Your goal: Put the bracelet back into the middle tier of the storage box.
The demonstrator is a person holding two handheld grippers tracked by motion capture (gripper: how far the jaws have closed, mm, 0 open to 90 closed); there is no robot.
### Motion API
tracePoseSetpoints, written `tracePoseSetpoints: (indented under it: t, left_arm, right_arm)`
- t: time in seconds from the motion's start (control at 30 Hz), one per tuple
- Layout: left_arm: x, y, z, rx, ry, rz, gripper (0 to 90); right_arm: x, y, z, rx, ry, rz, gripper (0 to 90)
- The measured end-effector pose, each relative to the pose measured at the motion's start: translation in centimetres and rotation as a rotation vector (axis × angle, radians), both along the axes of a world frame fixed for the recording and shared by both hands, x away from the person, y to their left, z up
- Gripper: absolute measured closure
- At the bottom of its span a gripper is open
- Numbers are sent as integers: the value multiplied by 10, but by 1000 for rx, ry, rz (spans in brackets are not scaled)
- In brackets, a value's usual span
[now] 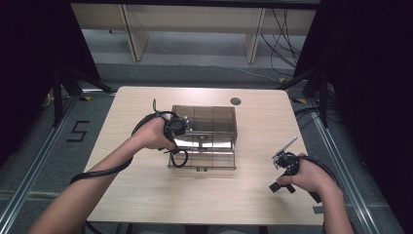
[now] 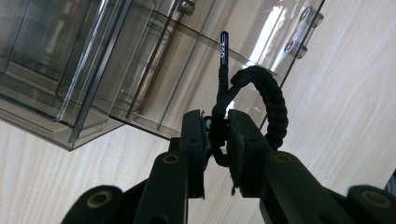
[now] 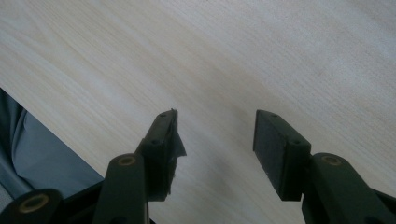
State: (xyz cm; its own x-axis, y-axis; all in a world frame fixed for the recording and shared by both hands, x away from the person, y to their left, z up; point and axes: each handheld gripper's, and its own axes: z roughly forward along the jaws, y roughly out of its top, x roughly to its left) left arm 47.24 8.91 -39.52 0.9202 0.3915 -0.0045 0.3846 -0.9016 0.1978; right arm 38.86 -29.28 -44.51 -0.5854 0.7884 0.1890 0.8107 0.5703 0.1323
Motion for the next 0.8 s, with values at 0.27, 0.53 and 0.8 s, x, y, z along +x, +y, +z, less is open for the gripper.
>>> tracePoseSetpoints:
  t: [0.27,0.53,0.8]
  left_arm:
    - [3,0,2,3,-12,4,765]
    - [6,3,3,11,-21,25,765]
    - [8,-3,-1,42,-29,12,765]
  right_arm:
    - [0,0,-1,3,-4,-2,509]
    - [0,-1,-2,9,-4,11,508]
    - [-1,0,-2,1,13,5,507]
